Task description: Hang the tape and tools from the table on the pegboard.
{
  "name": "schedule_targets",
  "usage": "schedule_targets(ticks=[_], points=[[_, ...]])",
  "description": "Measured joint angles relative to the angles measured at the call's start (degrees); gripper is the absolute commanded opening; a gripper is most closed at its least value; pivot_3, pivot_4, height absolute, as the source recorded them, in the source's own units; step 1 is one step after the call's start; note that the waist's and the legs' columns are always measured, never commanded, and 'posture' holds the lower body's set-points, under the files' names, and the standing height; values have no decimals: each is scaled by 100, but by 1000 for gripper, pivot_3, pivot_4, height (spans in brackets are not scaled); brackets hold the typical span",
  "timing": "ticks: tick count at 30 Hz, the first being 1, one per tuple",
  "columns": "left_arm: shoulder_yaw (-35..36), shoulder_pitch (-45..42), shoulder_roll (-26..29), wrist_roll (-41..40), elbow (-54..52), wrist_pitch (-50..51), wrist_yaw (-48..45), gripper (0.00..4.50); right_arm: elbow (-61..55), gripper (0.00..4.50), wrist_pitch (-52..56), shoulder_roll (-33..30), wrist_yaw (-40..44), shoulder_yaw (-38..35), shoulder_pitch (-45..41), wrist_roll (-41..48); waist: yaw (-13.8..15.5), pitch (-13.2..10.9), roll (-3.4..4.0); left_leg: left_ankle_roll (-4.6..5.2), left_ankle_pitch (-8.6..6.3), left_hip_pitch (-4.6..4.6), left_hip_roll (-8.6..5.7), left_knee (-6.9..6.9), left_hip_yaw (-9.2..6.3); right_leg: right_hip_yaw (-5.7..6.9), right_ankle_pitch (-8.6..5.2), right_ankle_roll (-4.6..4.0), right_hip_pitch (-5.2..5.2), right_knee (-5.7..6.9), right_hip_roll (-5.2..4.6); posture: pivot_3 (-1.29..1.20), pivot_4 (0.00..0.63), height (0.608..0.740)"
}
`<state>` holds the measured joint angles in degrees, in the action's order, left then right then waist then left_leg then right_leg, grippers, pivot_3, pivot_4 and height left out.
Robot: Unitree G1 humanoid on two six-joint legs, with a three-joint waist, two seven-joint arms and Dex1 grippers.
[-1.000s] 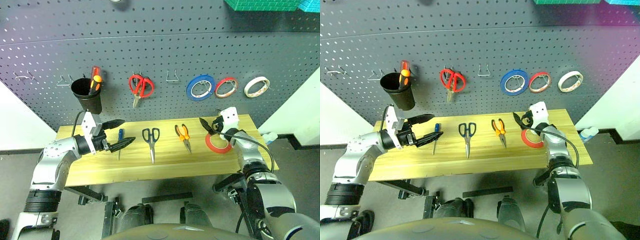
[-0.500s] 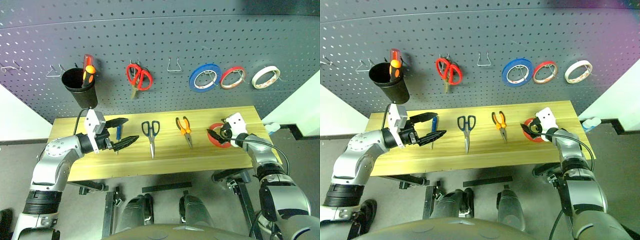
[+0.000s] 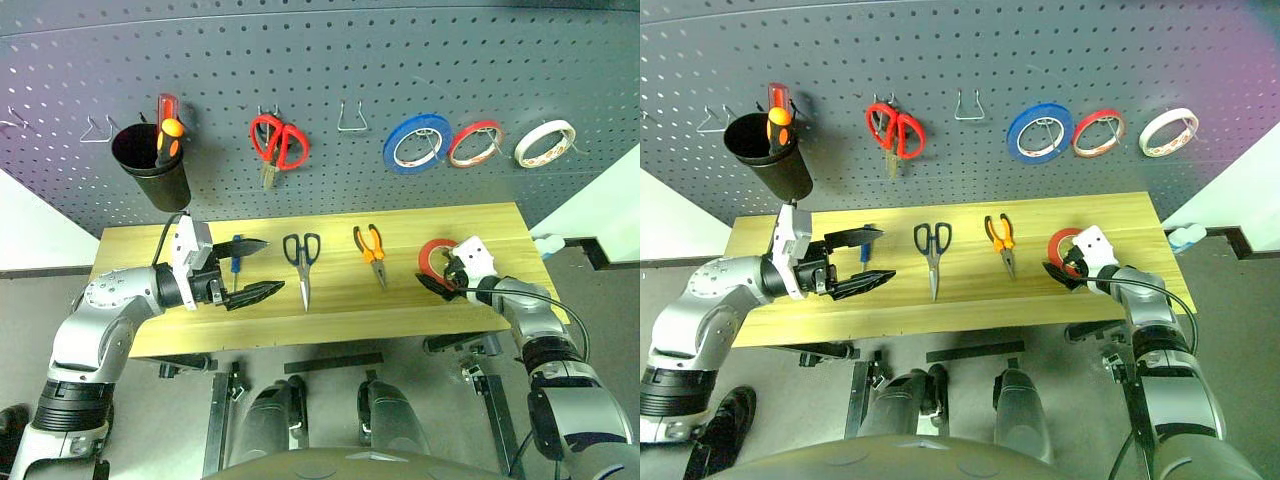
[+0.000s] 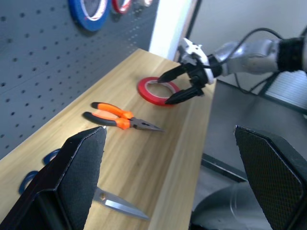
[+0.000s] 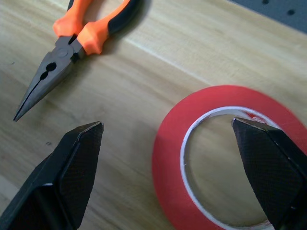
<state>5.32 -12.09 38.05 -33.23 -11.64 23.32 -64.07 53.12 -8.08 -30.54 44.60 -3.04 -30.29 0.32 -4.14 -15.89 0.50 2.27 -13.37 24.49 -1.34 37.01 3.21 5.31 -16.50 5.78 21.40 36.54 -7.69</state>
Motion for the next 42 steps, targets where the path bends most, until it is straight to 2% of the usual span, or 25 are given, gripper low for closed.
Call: schedule_targets(ticks=[15, 26, 30, 39, 42], points=[[8, 64, 72, 8, -84, -199, -162, 4467, 31, 4500, 273, -105, -87, 273, 12, -228, -3, -76, 5, -17, 8, 9, 0, -6, 2, 7, 2, 3, -2, -23, 1, -175, 292, 740], [49, 67, 72, 9, -162, -381, 51, 4467, 368, 4500, 655, -105, -226, 420, -405, -395, 3, -78, 5, -19, 7, 11, 0, -8, 1, 9, 2, 3, -2, -27, 1, -168, 287, 740], [51, 67, 72, 12, -195, -411, 100, 4500, 409, 3622, 782, -104, -207, 446, -473, -399, 4, -78, 5, -20, 8, 12, -1, -8, 1, 10, 3, 4, -3, -28, 1, -168, 287, 740], [51, 67, 73, 18, -201, -429, 179, 4500, 456, 767, 818, -104, -166, 456, -514, -399, 5, -78, 5, -21, 6, 12, -1, -8, 1, 11, 4, 7, -5, -31, 1, -166, 285, 740], [51, 66, 73, 17, -201, -429, 185, 4500, 479, 728, 809, -103, -167, 456, -527, -398, 4, -78, 5, -22, 6, 12, -1, -8, 1, 11, 4, 8, -5, -31, 2, -166, 284, 740]])
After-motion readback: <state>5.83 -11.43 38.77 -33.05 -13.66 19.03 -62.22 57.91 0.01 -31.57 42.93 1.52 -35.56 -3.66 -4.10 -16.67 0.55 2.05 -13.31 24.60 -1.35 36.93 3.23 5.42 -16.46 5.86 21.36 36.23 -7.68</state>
